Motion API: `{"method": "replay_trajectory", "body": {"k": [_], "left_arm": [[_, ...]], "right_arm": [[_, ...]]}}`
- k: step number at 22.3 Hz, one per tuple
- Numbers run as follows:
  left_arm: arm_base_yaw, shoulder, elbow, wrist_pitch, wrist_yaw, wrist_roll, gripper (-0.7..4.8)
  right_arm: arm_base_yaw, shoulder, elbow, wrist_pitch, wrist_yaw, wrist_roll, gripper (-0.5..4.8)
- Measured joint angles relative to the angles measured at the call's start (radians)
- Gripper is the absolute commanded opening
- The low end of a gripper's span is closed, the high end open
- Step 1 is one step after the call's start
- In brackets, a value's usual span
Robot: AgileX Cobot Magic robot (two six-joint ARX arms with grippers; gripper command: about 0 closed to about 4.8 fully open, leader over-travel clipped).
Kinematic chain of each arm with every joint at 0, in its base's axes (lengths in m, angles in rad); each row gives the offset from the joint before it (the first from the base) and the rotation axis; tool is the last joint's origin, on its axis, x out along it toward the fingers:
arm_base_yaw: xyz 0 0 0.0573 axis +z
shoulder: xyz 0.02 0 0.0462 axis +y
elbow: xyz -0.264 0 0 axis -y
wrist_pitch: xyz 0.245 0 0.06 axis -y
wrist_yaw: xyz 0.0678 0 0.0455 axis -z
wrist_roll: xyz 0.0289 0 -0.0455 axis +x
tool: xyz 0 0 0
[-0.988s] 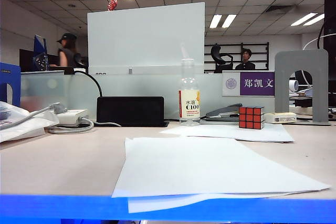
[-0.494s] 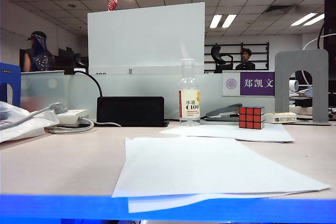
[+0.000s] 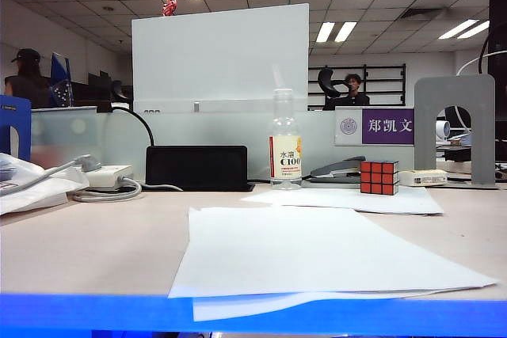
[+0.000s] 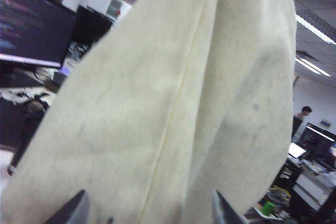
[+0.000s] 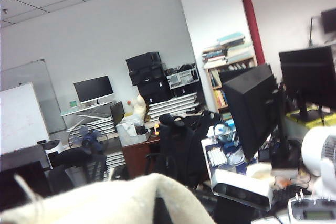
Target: Take the glasses case out of the canvas bag and put it on the table.
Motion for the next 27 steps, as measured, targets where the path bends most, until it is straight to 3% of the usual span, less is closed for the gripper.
{"method": "replay_trajectory", "body": {"k": [6,9,14,18,27], "left_arm": [[-0.001,0.027,-0.001,-0.037,-0.011,0.052,3.04],[-0.001,0.026,-0.001,-0.033,0.046,0.08,3.04],[0.06,0.026,-0.001,-0.033,0.05,0.106,3.04],[0.13,0.027,-0.001,-0.033,0.055,0.103,3.04],[0.156,0.066,-0.001,-0.03,0.069,0.111,3.04]], "right_arm": [[0.109,0.019,-0.003,-0.032,-0.014,-0.007,-0.06],[0.11,0.023,-0.002,-0.012,0.002,-0.006,-0.06],[0.111,0.019,-0.001,0.111,0.002,0.077,-0.06],[0.112,0.015,0.003,0.114,0.0,0.09,-0.06],[0.112,0.016,0.021,0.118,0.0,0.117,-0.06]]}}
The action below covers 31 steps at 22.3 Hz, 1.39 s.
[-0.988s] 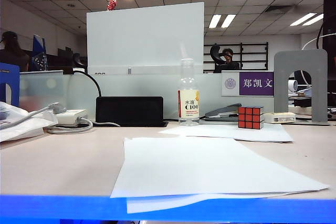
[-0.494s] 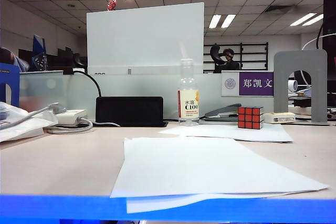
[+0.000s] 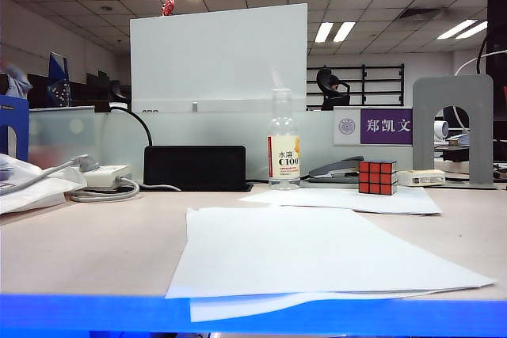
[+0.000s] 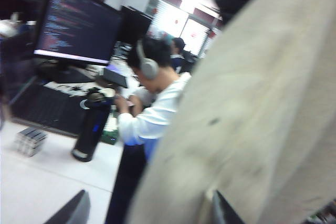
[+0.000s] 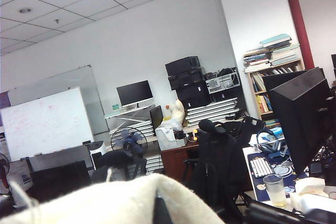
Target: Take the glasses case out of the canvas bag and put it on the table.
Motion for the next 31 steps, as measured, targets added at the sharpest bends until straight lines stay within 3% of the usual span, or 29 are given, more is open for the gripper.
{"method": "replay_trajectory", "body": {"k": [7,14,27,31], "left_arm": [[0.091,0.011,-0.002,-0.006,-0.008,0.01,3.04],[0.024,0.023,-0.008,-0.014,0.004,-0.008,3.04],[0.047,-0.106,-0.01,0.002,0.002,-0.068,3.05],[0.047,-0.112,-0.113,-0.025,0.002,-0.068,3.04]], "right_arm": [[0.0,-0.005,0.032,0.02,-0.003,0.029,-0.06],[0.0,0.005,0.032,0.02,-0.009,0.03,-0.06],[-0.001,0.004,0.032,0.023,-0.022,0.03,-0.06],[-0.001,0.004,0.032,0.027,-0.023,0.03,-0.06]]}}
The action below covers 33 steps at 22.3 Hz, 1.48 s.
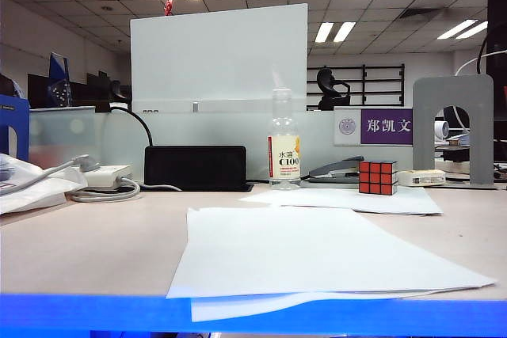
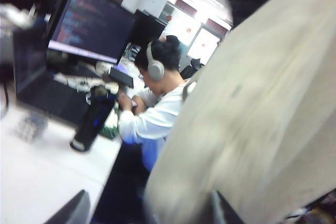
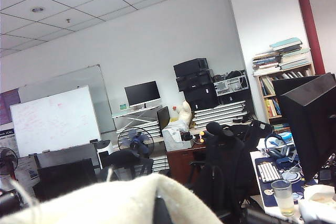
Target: Take the glasses case out of the canvas bag and put it on the table.
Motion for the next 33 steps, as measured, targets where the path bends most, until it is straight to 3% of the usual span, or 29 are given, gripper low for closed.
{"method": "replay_trajectory", "body": {"k": [3,11,18,25,33], "left_arm": [[0.0,-0.049,-0.063,-0.009,0.002,0.02,3.04],[0.0,-0.051,-0.062,-0.061,-0.007,0.087,3.05],[-0.001,-0.051,-0.062,-0.061,-0.048,0.087,3.05],[-0.138,-0.043,-0.062,-0.06,-0.055,0.106,3.05],[-0.138,-0.021,-0.062,-0.069,-0.123,0.179,3.04]], "right_arm": [[0.0,0.002,0.01,0.012,-0.001,0.001,-0.06],[-0.001,0.001,0.018,0.027,-0.003,0.008,-0.06],[-0.001,0.001,0.018,0.024,-0.003,0.019,-0.06],[0.0,0.014,0.018,0.016,-0.005,0.028,-0.06],[0.001,0.014,0.018,0.006,-0.006,0.034,-0.06]]}}
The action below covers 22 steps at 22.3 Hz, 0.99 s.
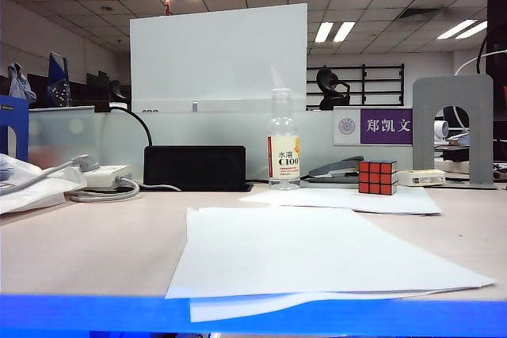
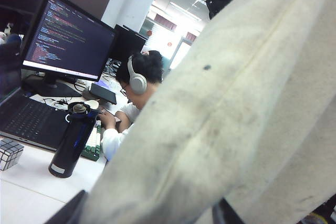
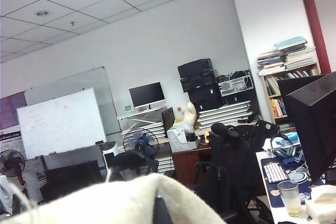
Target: Take the glasses case out of the canvas bag and put it on the table.
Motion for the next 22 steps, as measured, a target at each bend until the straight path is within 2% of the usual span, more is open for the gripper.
{"method": "replay_trajectory", "body": {"k": [2,3,6,7,8,11,14,15,18,19,22], "left_arm": [[0.0,0.0,0.0,-0.003,0.0,0.016,2.81],[0.0,0.0,0.0,-0.008,-0.003,0.021,2.35],[0.0,0.0,0.0,-0.009,-0.039,0.042,0.51],[0.0,0.0,0.0,-0.011,-0.045,0.043,0.09],[0.0,0.0,0.0,-0.011,-0.047,0.046,-0.06],[0.0,0.0,0.0,-0.015,-0.052,0.07,-0.06],[0.0,0.0,0.0,-0.065,-0.11,0.137,-0.06],[0.0,0.0,0.0,-0.112,-0.137,0.175,-0.06],[0.0,-0.001,0.0,-0.319,-0.175,0.335,-0.06],[-0.001,-0.001,0.0,-0.399,-0.195,0.398,-0.06],[0.006,0.0,0.0,-0.532,-0.282,0.521,-0.06]], "right_arm": [[0.0,0.001,0.0,-0.015,-0.006,0.0,-0.06],[0.0,0.001,0.0,-0.022,-0.008,0.0,-0.06],[0.0,0.003,0.0,-0.03,-0.008,0.0,-0.06],[0.0,0.005,0.0,-0.03,-0.008,0.0,-0.06],[0.0,0.007,0.0,-0.03,-0.008,0.0,-0.06],[0.0,0.014,0.0,-0.031,-0.009,-0.001,-0.06],[0.0,0.017,0.0,-0.031,-0.029,-0.001,-0.04],[0.0,0.019,0.0,-0.032,-0.034,-0.001,0.14],[-0.002,0.031,-0.001,-0.061,-0.035,-0.007,1.47],[-0.005,0.034,-0.001,-0.085,-0.035,-0.014,1.76],[-0.058,0.033,-0.001,-0.218,-0.048,-0.098,1.8]]}}
